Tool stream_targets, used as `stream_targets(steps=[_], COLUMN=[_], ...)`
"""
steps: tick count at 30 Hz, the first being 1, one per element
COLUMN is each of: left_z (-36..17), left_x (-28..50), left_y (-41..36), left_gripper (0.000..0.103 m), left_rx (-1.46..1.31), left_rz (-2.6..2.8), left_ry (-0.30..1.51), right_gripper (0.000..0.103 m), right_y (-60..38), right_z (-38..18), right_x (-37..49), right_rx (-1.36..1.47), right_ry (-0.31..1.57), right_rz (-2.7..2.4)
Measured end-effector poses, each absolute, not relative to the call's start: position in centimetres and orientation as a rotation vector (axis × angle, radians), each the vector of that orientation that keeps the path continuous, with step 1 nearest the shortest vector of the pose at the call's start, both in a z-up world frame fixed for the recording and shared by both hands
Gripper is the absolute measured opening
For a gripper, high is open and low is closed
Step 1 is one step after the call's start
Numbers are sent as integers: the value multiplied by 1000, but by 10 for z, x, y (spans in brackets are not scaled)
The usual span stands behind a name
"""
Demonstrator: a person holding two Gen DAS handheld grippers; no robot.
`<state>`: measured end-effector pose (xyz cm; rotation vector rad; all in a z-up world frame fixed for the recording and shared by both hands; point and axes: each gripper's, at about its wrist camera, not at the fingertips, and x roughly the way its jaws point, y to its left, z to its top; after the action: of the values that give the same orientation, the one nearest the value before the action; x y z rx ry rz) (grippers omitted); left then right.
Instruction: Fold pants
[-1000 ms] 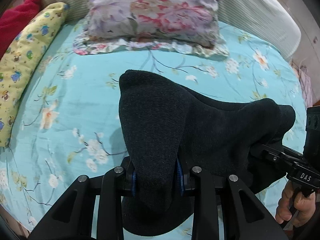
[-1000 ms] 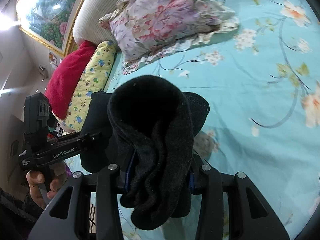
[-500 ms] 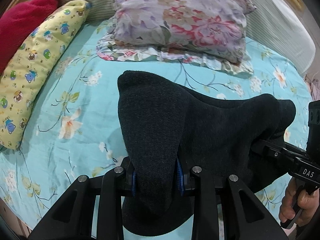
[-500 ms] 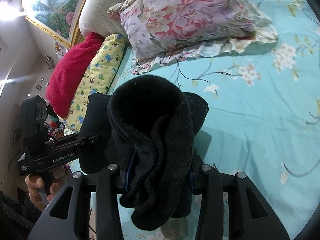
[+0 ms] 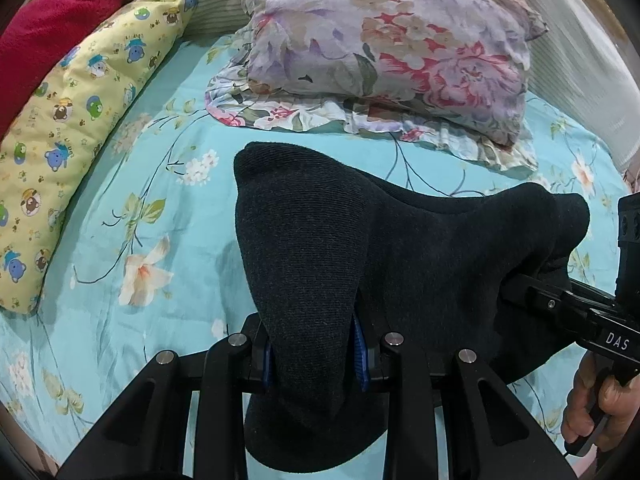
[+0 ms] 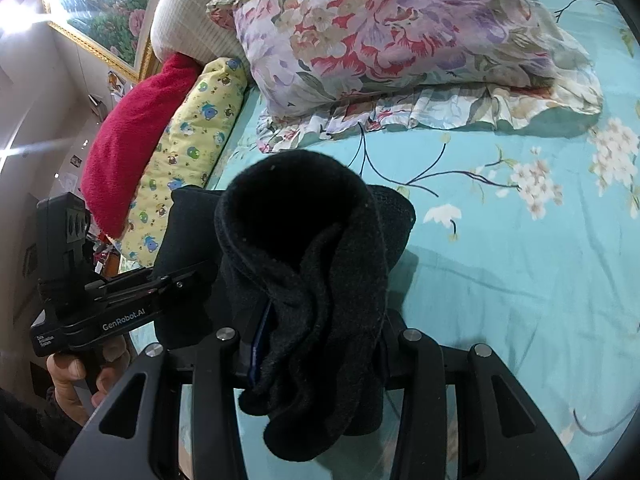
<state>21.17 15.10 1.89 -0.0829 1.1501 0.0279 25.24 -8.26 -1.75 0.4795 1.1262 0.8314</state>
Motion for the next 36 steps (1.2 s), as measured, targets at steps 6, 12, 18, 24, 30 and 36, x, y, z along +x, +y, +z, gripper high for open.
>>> stream_targets(steps=[6, 12, 18, 24, 30, 36], left_z=[8, 2, -7, -14, -22, -29], left_x=[224, 232, 233, 230, 226, 224], left_y=[161, 167, 175, 192, 203, 205], left_gripper=[30, 30, 42, 62, 70, 75], left_rx=[-120, -153, -181, -237, -274, -288], left_rz=[25, 18, 1, -10, -44, -55], left_ry=[1157, 1151, 1146, 1144, 1128, 1116], right_gripper=[43, 43, 47, 60, 63, 72], right_y=[-75, -71, -75, -83, -94, -101], right_z=[-25, -28, -43, -51, -56, -69], right_x=[267, 277, 282, 284, 278, 278], right_rx=[471, 467, 488, 467, 477, 492], right_ry=[1137, 1137, 1181, 1189, 1187, 1179], right_rz=[833, 844, 829, 793, 783, 765])
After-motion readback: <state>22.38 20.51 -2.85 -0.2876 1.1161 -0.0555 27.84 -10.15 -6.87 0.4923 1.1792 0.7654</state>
